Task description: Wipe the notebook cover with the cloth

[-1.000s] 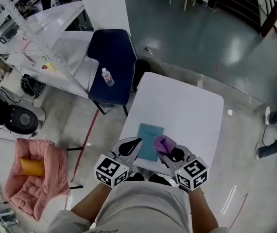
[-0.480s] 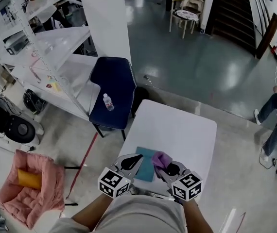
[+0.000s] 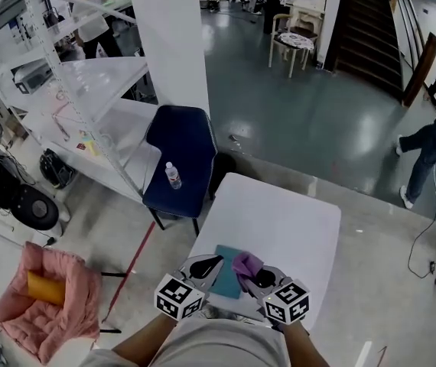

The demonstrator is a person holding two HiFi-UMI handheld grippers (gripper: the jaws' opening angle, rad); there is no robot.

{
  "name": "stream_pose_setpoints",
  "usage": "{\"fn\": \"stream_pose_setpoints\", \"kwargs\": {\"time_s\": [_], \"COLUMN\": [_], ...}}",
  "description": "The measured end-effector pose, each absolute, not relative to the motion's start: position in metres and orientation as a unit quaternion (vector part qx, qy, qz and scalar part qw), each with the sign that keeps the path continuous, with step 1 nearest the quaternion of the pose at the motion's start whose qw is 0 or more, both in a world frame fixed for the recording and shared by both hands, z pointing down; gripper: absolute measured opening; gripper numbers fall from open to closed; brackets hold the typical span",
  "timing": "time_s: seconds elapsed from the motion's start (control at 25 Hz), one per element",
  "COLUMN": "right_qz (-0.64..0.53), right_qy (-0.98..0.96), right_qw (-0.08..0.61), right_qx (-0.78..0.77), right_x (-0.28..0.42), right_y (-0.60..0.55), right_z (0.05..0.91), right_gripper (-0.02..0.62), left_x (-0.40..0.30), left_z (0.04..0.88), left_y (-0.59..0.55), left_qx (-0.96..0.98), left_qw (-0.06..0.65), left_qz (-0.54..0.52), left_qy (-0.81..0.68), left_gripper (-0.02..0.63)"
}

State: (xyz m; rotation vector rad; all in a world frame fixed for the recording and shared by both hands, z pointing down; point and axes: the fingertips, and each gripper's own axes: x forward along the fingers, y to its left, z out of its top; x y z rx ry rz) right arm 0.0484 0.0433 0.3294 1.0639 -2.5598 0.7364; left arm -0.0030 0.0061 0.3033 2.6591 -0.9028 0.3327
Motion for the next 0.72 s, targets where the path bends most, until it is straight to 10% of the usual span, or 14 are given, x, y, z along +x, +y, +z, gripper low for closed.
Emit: {"fn": "stream_pose_setpoints", "kwargs": {"time_s": [0.72], "right_qz": [0.253], "right_qy": [-0.884], "right_qw": [0.140], "right_qx": [0.367], "right_x": [0.0374], "right_y": [0.0511], "right_z": [0.3277], "right_gripper": [0.101], "left_x": [-0.0072], "left_z": [0.3003], "left_y": [0.0126], "left_qx": [0.931], "left_qw": [0.154], "left_qz": [0.108], "left_qy": [-0.313], "left_gripper": [0.000]}}
